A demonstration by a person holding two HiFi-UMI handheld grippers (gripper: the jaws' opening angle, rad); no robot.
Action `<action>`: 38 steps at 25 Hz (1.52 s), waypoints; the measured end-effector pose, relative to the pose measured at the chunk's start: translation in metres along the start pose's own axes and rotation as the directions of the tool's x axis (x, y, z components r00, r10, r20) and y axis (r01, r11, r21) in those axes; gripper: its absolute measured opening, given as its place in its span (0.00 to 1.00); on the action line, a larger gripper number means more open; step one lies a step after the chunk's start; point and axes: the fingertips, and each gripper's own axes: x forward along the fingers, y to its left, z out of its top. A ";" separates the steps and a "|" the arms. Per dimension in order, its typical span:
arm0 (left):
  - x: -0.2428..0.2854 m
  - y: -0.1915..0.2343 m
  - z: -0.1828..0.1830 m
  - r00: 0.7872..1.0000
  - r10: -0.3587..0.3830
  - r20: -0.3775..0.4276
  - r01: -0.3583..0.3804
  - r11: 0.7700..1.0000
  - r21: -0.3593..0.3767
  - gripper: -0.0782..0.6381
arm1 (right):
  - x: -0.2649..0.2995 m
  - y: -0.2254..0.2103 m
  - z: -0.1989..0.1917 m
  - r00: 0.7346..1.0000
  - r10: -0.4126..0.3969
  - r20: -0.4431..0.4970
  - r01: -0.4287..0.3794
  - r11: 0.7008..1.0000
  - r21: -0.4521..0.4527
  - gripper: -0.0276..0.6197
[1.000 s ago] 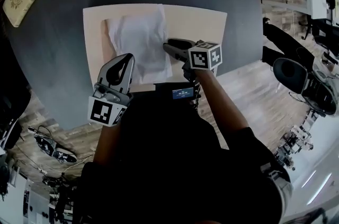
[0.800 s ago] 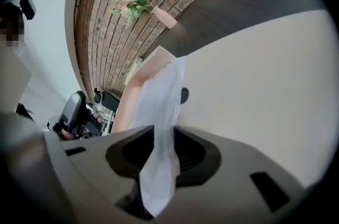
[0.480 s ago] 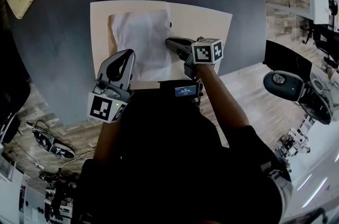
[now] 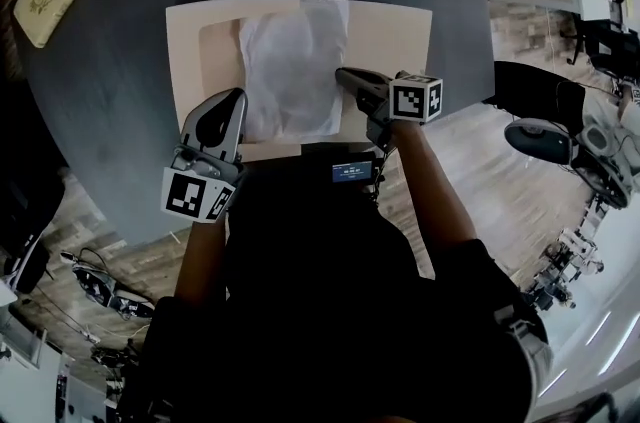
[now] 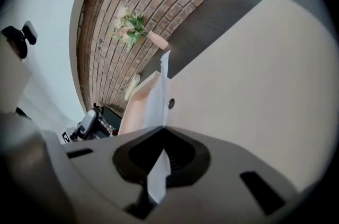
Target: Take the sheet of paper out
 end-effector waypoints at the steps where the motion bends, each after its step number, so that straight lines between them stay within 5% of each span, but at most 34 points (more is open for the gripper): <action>1: -0.002 -0.005 0.001 1.000 -0.004 0.002 0.004 1.000 0.005 0.10 | -0.010 -0.001 -0.002 1.000 -0.005 0.014 0.005 1.000 0.006 0.05; 10: -0.004 -0.055 0.009 0.995 -0.102 0.012 0.101 0.994 0.043 0.10 | -0.101 -0.004 -0.008 0.977 -0.104 0.185 0.115 0.992 -0.052 0.05; 16: -0.016 -0.102 0.017 0.991 -0.130 0.040 0.127 0.989 0.074 0.10 | -0.177 0.013 -0.011 0.932 -0.131 0.337 0.197 0.966 -0.169 0.05; 22: -0.061 -0.163 0.017 0.988 -0.126 0.086 0.121 0.990 0.068 0.10 | -0.244 0.069 -0.039 0.854 -0.059 0.517 0.264 0.905 -0.333 0.05; 29: -0.126 -0.235 0.004 0.987 -0.109 0.115 0.091 0.985 0.150 0.10 | -0.309 0.131 -0.114 0.740 0.069 0.669 0.363 0.796 -0.484 0.05; 38: -0.193 -0.310 0.002 0.989 -0.042 0.145 0.012 0.979 0.202 0.10 | -0.380 0.182 -0.202 0.592 0.170 0.788 0.463 0.728 -0.505 0.05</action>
